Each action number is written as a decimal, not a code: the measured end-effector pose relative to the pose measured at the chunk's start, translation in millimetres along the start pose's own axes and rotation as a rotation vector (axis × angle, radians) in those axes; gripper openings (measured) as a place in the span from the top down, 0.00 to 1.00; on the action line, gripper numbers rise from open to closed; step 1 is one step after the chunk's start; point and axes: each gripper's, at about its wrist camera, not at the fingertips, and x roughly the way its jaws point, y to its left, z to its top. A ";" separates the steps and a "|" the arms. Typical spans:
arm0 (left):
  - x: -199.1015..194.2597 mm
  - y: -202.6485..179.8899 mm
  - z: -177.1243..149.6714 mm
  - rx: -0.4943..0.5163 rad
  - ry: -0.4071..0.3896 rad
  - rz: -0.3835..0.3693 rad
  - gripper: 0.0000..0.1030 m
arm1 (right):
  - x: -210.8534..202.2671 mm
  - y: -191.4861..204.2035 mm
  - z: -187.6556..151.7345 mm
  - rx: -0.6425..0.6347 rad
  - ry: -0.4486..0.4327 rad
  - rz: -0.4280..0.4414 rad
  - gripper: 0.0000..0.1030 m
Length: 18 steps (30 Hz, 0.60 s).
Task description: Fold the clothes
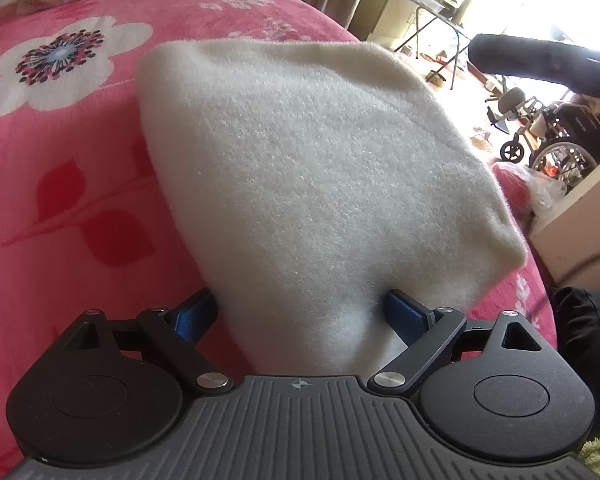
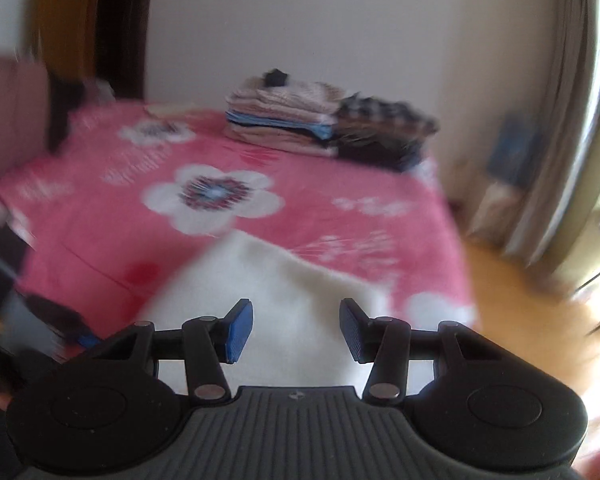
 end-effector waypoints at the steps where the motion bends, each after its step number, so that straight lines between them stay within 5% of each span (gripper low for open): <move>1: 0.1 0.1 0.1 0.000 0.001 0.000 0.11 | 1.1 -0.9 -0.3 0.010 0.016 0.035 0.51; 4: 0.1 -0.3 0.5 0.006 0.001 0.003 0.11 | 4.6 0.1 -2.9 0.010 0.070 0.100 0.51; 12: 0.4 -0.5 -1.1 0.028 0.011 0.004 0.11 | -2.0 -8.3 -27.9 -0.018 0.161 0.044 0.58; 18: 4.5 -0.9 -0.8 0.027 0.025 0.001 0.11 | 36.2 -19.4 -67.6 -0.040 0.312 -0.026 0.65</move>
